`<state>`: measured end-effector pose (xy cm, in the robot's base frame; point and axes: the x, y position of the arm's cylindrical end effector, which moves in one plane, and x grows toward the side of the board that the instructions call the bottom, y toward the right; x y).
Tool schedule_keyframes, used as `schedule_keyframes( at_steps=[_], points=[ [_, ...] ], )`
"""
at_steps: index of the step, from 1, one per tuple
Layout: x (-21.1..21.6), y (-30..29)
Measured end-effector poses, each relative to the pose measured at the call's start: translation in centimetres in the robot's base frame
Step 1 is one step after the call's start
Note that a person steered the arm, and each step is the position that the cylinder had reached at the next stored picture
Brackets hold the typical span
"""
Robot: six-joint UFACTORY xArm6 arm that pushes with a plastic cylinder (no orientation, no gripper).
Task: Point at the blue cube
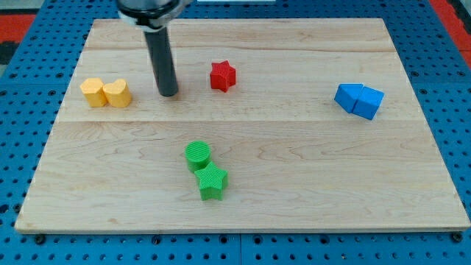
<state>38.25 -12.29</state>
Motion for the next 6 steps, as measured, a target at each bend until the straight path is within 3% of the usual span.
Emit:
schedule_keyframes(
  at_steps=[1, 2, 3, 4, 5, 6],
  points=[
    [1.0, 1.8],
    [1.7, 9.2],
    [7.1, 18.6],
    [8.6, 30.0],
    [7.1, 33.0],
    [5.5, 31.7]
  ],
)
